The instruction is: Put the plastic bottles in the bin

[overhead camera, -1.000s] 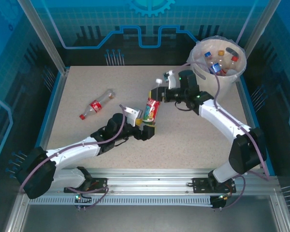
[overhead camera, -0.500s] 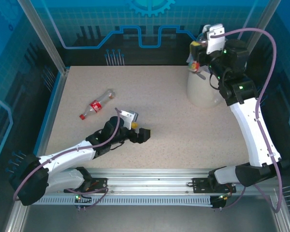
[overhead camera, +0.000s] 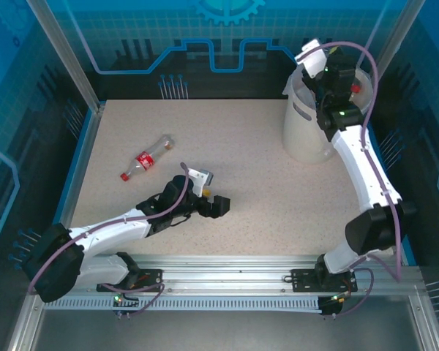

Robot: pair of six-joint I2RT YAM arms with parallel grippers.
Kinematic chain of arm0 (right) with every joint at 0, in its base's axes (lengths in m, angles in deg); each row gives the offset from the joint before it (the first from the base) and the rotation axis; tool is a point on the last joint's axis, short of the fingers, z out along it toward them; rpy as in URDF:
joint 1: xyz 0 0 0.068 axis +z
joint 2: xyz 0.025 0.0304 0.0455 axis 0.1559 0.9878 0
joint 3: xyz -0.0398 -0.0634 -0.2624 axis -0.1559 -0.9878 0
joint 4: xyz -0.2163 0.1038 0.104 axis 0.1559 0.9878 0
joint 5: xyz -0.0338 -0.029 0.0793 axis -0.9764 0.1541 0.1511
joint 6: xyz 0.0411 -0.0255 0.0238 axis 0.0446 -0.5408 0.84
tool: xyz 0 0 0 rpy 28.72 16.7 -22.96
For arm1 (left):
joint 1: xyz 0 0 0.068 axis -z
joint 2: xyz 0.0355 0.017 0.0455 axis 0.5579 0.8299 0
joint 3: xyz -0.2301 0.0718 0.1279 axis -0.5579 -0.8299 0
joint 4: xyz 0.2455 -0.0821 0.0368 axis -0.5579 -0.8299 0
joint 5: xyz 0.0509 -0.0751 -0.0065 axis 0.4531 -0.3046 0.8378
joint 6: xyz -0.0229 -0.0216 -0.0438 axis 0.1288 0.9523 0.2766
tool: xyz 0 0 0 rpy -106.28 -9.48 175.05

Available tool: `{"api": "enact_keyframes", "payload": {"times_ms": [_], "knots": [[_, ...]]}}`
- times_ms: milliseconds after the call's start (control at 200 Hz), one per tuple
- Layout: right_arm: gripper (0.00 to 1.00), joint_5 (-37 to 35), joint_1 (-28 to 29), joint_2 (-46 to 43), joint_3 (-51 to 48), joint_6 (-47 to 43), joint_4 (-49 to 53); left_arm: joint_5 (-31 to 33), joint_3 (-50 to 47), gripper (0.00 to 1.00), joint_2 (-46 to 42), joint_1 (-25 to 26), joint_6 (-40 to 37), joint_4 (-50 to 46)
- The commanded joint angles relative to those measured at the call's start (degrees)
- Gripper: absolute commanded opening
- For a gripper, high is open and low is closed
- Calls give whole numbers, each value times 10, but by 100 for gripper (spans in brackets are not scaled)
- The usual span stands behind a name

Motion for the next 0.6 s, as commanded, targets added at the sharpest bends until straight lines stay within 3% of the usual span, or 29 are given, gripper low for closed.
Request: {"api": "enact_keyframes", "payload": {"times_ms": [0,290,495,530,560,595], "knots": [[8,-41,-21,34,17,-72,-50,-11,9,99,-11,4,4,-7],[16,-72,-50,134,118,-58,94,2,-18,99,-63,3,-4,-18],[30,-60,-59,169,158,-41,160,7,-24,99,-81,3,-9,-28],[34,-58,-59,172,164,-38,168,8,-25,99,-82,3,-8,-28],[48,-56,-61,176,171,-33,176,8,-26,99,-84,3,-7,-28],[56,-56,-62,182,182,-29,190,10,-26,99,-85,3,-7,-28]]}}
